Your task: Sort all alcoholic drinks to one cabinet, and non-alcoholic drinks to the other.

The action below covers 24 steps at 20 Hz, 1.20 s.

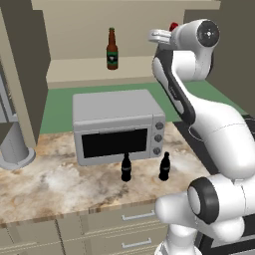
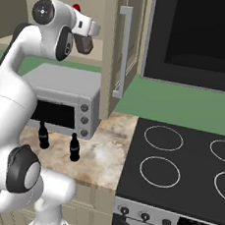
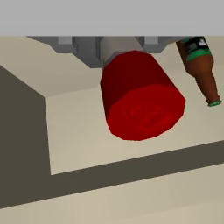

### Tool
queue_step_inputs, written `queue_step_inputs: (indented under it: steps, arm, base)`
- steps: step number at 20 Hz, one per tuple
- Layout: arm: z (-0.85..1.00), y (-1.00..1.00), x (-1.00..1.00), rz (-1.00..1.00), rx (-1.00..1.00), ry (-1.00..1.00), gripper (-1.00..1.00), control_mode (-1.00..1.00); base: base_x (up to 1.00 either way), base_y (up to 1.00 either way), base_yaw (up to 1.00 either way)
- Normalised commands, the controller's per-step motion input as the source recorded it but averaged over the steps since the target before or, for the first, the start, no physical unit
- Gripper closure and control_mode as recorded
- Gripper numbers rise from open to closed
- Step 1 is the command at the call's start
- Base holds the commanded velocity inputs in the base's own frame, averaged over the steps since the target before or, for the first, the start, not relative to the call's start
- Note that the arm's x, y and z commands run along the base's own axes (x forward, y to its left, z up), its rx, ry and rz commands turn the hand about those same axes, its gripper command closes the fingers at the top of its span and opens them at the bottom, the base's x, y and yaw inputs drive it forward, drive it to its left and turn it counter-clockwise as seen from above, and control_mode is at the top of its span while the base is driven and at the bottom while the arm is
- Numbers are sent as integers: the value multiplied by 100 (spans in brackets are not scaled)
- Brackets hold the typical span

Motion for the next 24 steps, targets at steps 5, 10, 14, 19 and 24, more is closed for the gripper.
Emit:
queue_step_inputs:
  steps: [5, 10, 14, 19, 24]
  arm:
    - [0, 0, 32, 0, 0, -3, 100, -100]
    - [0, 0, 27, 0, 0, -3, 100, -100]
    - [-1, 0, 20, 0, 0, -1, 100, -100]
    - [-2, 0, 16, 0, 0, 0, 100, -100]
    - [-9, 0, 15, 0, 0, 0, 100, -100]
  base:
    - [0, 0, 0]
    - [0, 0, 0]
    - [0, 0, 0]
    - [0, 0, 0]
    - [0, 0, 0]
